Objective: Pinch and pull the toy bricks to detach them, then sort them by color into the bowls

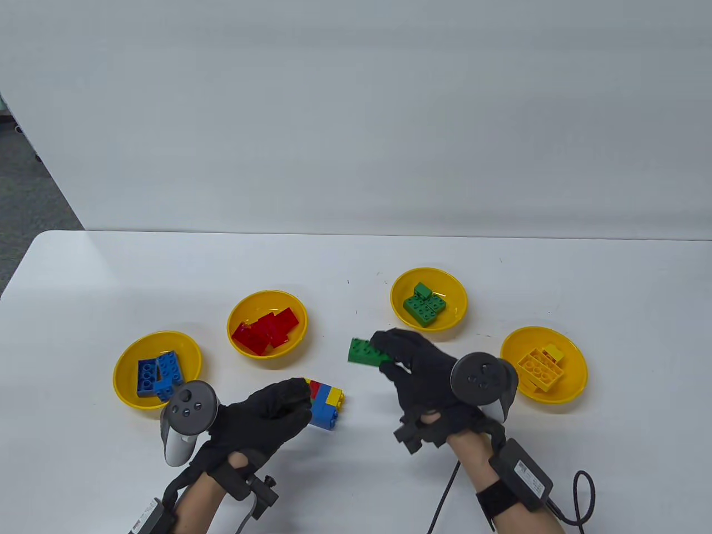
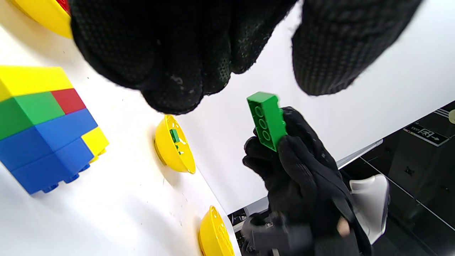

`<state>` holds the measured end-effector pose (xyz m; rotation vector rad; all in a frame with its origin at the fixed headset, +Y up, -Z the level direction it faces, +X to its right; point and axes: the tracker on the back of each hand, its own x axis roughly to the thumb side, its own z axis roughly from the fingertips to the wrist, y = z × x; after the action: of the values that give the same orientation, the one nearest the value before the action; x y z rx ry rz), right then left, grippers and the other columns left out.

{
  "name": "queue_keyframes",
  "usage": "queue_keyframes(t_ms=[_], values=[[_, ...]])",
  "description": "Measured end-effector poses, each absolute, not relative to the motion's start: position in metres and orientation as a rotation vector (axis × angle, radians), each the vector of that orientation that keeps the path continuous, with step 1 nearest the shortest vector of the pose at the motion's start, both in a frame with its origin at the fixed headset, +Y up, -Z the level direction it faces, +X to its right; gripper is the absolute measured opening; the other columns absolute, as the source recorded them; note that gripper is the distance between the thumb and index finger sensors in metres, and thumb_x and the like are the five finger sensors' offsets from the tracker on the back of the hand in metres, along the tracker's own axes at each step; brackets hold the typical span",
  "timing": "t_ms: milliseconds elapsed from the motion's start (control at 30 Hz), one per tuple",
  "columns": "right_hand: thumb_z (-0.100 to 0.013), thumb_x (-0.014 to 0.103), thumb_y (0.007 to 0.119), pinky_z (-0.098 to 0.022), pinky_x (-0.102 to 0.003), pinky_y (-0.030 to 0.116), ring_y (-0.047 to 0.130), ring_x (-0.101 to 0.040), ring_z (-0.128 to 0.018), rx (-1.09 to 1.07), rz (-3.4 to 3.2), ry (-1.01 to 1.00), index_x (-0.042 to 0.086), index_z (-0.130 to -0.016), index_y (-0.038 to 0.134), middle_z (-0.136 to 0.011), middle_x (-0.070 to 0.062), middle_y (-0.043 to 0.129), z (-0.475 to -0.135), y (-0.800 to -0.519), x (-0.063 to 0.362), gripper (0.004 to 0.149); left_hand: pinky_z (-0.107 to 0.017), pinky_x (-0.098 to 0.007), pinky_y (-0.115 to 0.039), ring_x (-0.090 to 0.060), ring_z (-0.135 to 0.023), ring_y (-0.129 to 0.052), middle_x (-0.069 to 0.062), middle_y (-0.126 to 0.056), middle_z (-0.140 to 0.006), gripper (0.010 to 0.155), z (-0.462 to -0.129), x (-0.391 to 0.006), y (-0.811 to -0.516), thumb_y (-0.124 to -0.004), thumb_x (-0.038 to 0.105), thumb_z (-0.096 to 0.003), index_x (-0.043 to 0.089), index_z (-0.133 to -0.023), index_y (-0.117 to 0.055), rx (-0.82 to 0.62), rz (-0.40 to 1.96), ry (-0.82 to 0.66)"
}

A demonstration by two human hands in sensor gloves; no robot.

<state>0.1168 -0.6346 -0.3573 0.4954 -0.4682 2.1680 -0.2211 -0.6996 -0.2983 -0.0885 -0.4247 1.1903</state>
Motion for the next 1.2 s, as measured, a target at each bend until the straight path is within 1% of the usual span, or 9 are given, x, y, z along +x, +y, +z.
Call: queue_keyframes(t_ms=[133,200,333,567,667,767,867,1033,1200], values=[[-0.036,0.022,0.088,-0.048,-0.067,0.076,0.095,-0.046,-0.064,0.403,2.475,-0.570,0.016,-0.083,0.089,-0.086,-0.021,0.088,-0.408,-0.616,0.128,0.048,-0.049,-0.057,-0.086,-0.042,-0.069,-0.101,-0.022,-0.088,-0.091,0.067,-0.300,-0.227,-0.698,-0.093,0.050,-0.0458,0.014,-0.100,-0.075,-0.070,1.190,-0.403],[-0.036,0.022,0.088,-0.049,-0.068,0.075,0.095,-0.045,-0.065,0.338,2.611,-0.583,0.017,-0.083,0.089,-0.087,-0.020,0.088,-0.431,-0.618,0.131,0.048,-0.050,-0.057,-0.086,-0.042,-0.069,-0.100,-0.022,-0.088,-0.092,0.067,-0.301,-0.230,-0.698,-0.093,0.050,-0.0460,0.014,-0.100,-0.076,-0.062,1.189,-0.390],[-0.035,0.024,0.088,-0.049,-0.068,0.075,0.096,-0.044,-0.065,0.095,2.844,-0.574,0.017,-0.083,0.089,-0.086,-0.018,0.090,-0.471,-0.638,0.138,0.048,-0.050,-0.058,-0.085,-0.042,-0.069,-0.100,-0.022,-0.088,-0.092,0.066,-0.304,-0.237,-0.699,-0.093,0.050,-0.0461,0.014,-0.100,-0.076,-0.044,1.180,-0.358],[-0.035,0.025,0.090,-0.043,-0.064,0.079,0.098,-0.044,-0.060,-0.235,2.798,-0.591,0.015,-0.082,0.090,-0.083,-0.019,0.092,-0.494,-0.672,0.156,0.048,-0.050,-0.058,-0.085,-0.043,-0.070,-0.100,-0.022,-0.087,-0.092,0.065,-0.310,-0.241,-0.704,-0.092,0.049,-0.0467,0.014,-0.100,-0.076,-0.039,1.155,-0.315],[-0.035,0.026,0.090,-0.042,-0.064,0.080,0.099,-0.044,-0.060,-0.277,2.765,-0.566,0.015,-0.083,0.090,-0.083,-0.019,0.093,-0.496,-0.677,0.160,0.049,-0.050,-0.058,-0.085,-0.043,-0.070,-0.100,-0.022,-0.087,-0.093,0.066,-0.311,-0.238,-0.704,-0.092,0.049,-0.0466,0.014,-0.100,-0.076,-0.042,1.137,-0.320],[-0.038,0.034,0.086,-0.044,-0.064,0.078,0.095,-0.046,-0.066,-0.294,2.851,-0.284,0.017,-0.088,0.086,-0.093,-0.021,0.084,-0.499,-0.680,0.162,0.053,-0.050,-0.058,-0.085,-0.043,-0.070,-0.100,-0.022,-0.087,-0.093,0.065,-0.310,-0.237,-0.704,-0.092,0.049,-0.0466,0.014,-0.099,-0.076,-0.040,1.129,-0.323],[-0.038,0.031,0.084,-0.044,-0.064,0.078,0.095,-0.045,-0.064,-0.267,2.839,-0.376,0.017,-0.087,0.086,-0.093,-0.021,0.084,-0.491,-0.668,0.166,0.051,-0.050,-0.058,-0.085,-0.043,-0.070,-0.099,-0.023,-0.087,-0.092,0.064,-0.309,-0.237,-0.704,-0.090,0.050,-0.0474,0.014,-0.099,-0.076,-0.041,1.130,-0.316],[-0.040,0.030,0.081,-0.043,-0.064,0.078,0.094,-0.046,-0.064,-0.108,2.637,-0.479,0.015,-0.086,0.087,-0.092,-0.024,0.084,-0.459,-0.625,0.175,0.049,-0.052,-0.059,-0.083,-0.045,-0.073,-0.097,-0.023,-0.085,-0.095,0.064,-0.305,-0.227,-0.702,-0.086,0.051,-0.0489,0.014,-0.100,-0.075,-0.014,1.070,-0.318],[-0.040,0.031,0.080,-0.043,-0.064,0.078,0.095,-0.046,-0.063,0.109,2.521,-0.569,0.013,-0.085,0.088,-0.090,-0.024,0.085,-0.404,-0.595,0.175,0.048,-0.062,-0.064,-0.073,-0.049,-0.091,-0.080,-0.022,-0.070,-0.107,0.069,-0.298,-0.209,-0.681,-0.087,0.050,-0.0492,0.018,-0.106,-0.065,0.054,0.863,-0.395]])
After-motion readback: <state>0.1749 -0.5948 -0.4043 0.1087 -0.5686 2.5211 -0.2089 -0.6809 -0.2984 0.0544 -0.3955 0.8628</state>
